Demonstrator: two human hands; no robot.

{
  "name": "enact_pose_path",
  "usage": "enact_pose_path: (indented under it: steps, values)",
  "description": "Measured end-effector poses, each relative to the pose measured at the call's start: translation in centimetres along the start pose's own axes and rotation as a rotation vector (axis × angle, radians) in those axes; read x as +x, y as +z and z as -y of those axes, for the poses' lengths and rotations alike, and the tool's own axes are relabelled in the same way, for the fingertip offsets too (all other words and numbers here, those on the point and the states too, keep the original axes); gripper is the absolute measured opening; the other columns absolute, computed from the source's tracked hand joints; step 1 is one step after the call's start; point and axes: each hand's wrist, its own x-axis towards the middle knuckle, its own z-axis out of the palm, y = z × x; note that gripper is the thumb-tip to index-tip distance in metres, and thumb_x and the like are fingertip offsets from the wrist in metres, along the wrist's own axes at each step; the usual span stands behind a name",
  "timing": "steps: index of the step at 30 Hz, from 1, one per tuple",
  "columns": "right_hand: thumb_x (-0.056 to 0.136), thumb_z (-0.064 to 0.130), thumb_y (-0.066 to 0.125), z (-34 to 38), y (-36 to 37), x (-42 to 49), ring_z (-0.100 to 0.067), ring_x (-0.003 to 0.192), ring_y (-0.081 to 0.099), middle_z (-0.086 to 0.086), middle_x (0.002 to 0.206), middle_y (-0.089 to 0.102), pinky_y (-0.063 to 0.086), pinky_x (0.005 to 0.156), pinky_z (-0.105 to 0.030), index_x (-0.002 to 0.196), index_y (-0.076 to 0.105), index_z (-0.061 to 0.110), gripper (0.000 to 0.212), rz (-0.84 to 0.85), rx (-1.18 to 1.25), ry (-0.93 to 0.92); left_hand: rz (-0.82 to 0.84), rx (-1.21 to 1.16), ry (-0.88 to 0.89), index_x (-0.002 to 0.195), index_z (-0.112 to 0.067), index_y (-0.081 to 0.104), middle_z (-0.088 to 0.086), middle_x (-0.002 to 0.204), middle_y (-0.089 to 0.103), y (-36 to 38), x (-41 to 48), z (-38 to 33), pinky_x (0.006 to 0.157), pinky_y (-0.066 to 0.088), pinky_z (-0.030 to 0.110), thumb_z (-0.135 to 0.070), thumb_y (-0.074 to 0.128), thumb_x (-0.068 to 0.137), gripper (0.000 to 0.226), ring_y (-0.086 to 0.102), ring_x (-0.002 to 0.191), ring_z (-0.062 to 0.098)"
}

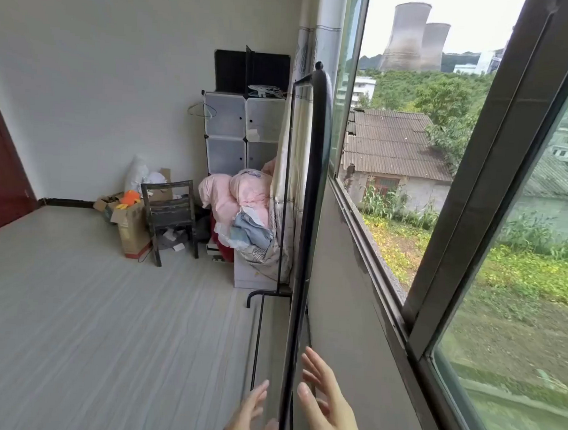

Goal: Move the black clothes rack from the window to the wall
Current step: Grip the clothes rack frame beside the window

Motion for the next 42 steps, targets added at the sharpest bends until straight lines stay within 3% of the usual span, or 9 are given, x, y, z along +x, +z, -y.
enact_pose_path:
  steps: [5, 8, 11, 14, 19, 22, 31, 35, 42]
  values:
    - [0.098, 0.026, 0.055, 2.5, -0.1, 0.7, 0.007, 0.131, 0.053, 0.04, 0.136, 0.057, 0.044, 0.1, -0.018, 0.14, 0.049, 0.051, 0.049, 0.143, -0.001, -0.055, 0.005, 0.176, 0.136, 0.12, -0.06, 0.042, -0.039, 0.115, 0.054, 0.9, 0.0, -2.5, 0.088, 0.04, 0.005, -0.023, 0.059, 0.084, 0.054, 0.052, 0.098, -0.027]
    - [0.096, 0.038, 0.054, 3.8, -0.3, 0.4, 0.008, 0.132, 0.051, 0.034, 0.135, 0.062, 0.044, 0.104, -0.02, 0.139, 0.049, 0.052, 0.046, 0.158, -0.008, -0.081, 0.02, 0.22, 0.121, 0.108, -0.056, 0.053, -0.028, 0.108, 0.068, 1.0, -0.3, -3.4, 0.09, 0.049, 0.015, -0.04, 0.056, 0.085, 0.028, 0.06, 0.097, -0.015]
    - [0.095, 0.042, 0.054, 5.2, -0.8, 0.2, 0.008, 0.13, 0.053, 0.024, 0.138, 0.064, 0.044, 0.103, -0.018, 0.136, 0.051, 0.055, 0.043, 0.14, 0.018, -0.094, -0.025, 0.164, 0.174, 0.097, -0.043, 0.061, -0.014, 0.084, 0.073, 1.2, -0.7, -3.7, 0.071, 0.05, 0.016, -0.048, 0.052, 0.089, 0.013, 0.064, 0.075, -0.007]
    - [0.099, 0.034, 0.055, 6.4, -1.4, 0.0, 0.005, 0.127, 0.058, 0.029, 0.133, 0.066, 0.045, 0.101, -0.018, 0.135, 0.054, 0.053, 0.041, 0.14, 0.014, -0.158, -0.08, 0.178, 0.217, 0.084, -0.028, 0.057, 0.003, 0.063, 0.06, 1.5, -1.0, -3.7, 0.053, 0.039, 0.021, -0.05, 0.049, 0.091, 0.025, 0.051, 0.053, 0.007]
    - [0.1, 0.03, 0.057, 9.3, -2.0, 0.9, -0.002, 0.126, 0.061, 0.023, 0.133, 0.068, 0.048, 0.104, -0.028, 0.14, 0.057, 0.038, 0.041, 0.107, 0.03, -0.269, -0.132, 0.105, 0.256, 0.08, -0.018, 0.058, 0.011, 0.077, 0.07, 1.8, -1.0, -4.3, 0.061, 0.048, 0.032, -0.052, 0.052, 0.09, 0.035, 0.062, 0.065, 0.019]
    - [0.097, 0.028, 0.06, 12.1, -2.1, 1.8, -0.01, 0.119, 0.067, 0.009, 0.132, 0.071, 0.051, 0.101, -0.03, 0.137, 0.06, 0.03, 0.04, 0.084, 0.067, -0.336, -0.146, -0.014, 0.271, 0.068, -0.004, 0.052, 0.003, 0.057, 0.057, 1.8, -0.8, -6.2, 0.05, 0.038, 0.019, -0.044, 0.058, 0.09, 0.046, 0.047, 0.049, 0.011]
    - [0.095, 0.033, 0.063, 19.6, -1.4, 4.9, -0.023, 0.101, 0.075, -0.01, 0.125, 0.07, 0.057, 0.095, -0.047, 0.129, 0.059, 0.022, 0.036, 0.032, 0.154, -0.456, -0.128, -0.283, 0.251, 0.053, -0.004, 0.028, 0.003, 0.046, 0.027, 2.5, 1.6, -9.1, 0.049, 0.032, 0.032, -0.032, 0.065, 0.075, 0.051, 0.029, 0.046, 0.022]
    - [0.096, 0.025, 0.062, 21.2, -0.1, 5.8, -0.014, 0.068, 0.057, 0.004, 0.08, 0.06, 0.049, 0.067, -0.036, 0.102, 0.058, 0.018, 0.01, 0.039, 0.242, -0.447, -0.138, -0.281, 0.269, 0.053, -0.011, 0.018, 0.001, 0.048, 0.02, 2.7, 1.7, -9.2, 0.05, 0.014, 0.032, -0.03, 0.061, 0.073, 0.051, 0.017, 0.048, 0.02]
    - [0.091, 0.049, 0.06, 22.4, 2.5, 6.3, -0.027, 0.062, 0.035, -0.006, 0.062, 0.039, 0.032, 0.062, -0.045, 0.065, 0.037, 0.013, 0.05, -0.086, 0.327, -0.335, -0.19, -0.237, 0.34, 0.052, -0.001, 0.021, 0.012, 0.051, 0.021, 3.0, 0.8, -8.7, 0.051, 0.013, 0.038, -0.039, 0.053, 0.072, 0.054, 0.016, 0.048, 0.02]
